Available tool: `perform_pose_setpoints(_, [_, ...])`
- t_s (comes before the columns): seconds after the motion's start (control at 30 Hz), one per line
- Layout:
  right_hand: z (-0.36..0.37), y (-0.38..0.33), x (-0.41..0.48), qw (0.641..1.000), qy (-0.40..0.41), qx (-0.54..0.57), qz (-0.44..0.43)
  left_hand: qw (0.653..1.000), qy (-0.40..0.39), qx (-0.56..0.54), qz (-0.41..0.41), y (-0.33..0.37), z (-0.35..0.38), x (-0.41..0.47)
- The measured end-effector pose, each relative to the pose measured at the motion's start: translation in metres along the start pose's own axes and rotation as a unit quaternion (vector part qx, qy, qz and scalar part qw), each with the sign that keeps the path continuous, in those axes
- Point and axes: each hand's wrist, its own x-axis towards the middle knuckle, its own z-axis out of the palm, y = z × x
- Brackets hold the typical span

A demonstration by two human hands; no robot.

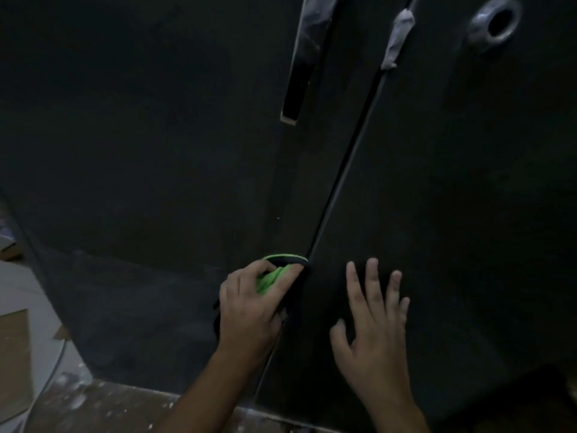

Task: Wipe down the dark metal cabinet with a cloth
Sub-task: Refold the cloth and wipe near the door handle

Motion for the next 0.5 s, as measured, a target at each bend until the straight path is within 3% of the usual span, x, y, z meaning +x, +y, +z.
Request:
perform_pose_setpoints(0.23, [0.048,0.019,-0.014,0.999,0.007,0.043,0.009,0.991,0.093,-0.090,-0.028,0.038,-0.012,0.052])
perform_pose_setpoints(0.5, [0.059,0.025,-0.014,0.995,0.034,0.089,-0.023,0.993,0.089,-0.078,-0.001,0.059,-0.031,0.091])
